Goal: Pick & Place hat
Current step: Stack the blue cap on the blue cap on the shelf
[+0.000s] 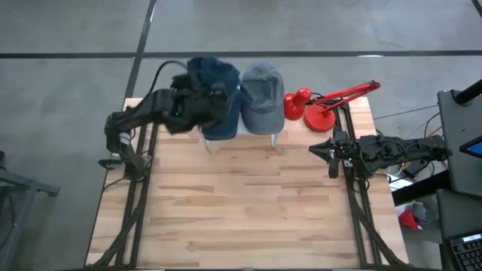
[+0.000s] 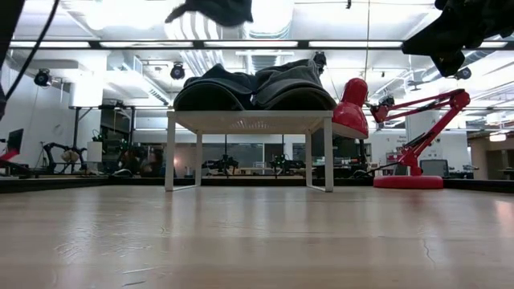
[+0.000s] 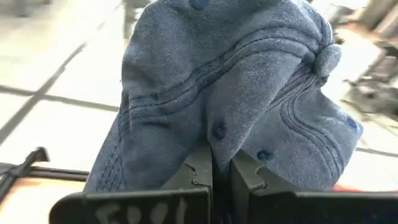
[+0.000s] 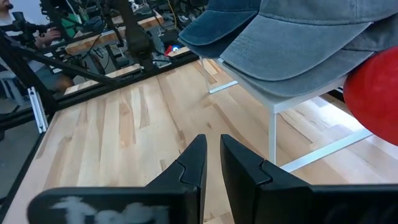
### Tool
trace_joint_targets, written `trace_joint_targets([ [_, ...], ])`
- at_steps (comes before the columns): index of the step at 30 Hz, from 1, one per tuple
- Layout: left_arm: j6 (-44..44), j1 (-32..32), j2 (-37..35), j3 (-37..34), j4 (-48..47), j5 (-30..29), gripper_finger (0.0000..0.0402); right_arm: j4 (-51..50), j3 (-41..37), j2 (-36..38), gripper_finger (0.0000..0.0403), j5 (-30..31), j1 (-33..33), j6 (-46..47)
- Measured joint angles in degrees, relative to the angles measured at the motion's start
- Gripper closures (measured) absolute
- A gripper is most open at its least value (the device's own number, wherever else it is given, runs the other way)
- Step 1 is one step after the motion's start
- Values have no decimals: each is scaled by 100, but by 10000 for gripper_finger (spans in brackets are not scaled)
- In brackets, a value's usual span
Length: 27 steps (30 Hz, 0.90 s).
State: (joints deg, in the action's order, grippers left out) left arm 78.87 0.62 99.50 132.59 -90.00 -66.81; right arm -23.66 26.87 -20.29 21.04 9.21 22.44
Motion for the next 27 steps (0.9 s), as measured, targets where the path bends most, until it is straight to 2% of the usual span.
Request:
trace_joint_targets([
  [4, 2, 664, 98, -139, 165, 469, 390, -2, 0, 0, 359, 7, 0, 0],
  [7, 153, 924, 174, -232, 219, 809, 390, -3, 0, 0, 359, 7, 0, 0],
  [15, 591, 966, 265, -429, 252, 1063, 390, -7, 0, 0, 359, 7, 0, -17],
  [27, 1304, 977, 263, -980, 463, 1069, 390, -9, 0, 0, 358, 7, 0, -15],
])
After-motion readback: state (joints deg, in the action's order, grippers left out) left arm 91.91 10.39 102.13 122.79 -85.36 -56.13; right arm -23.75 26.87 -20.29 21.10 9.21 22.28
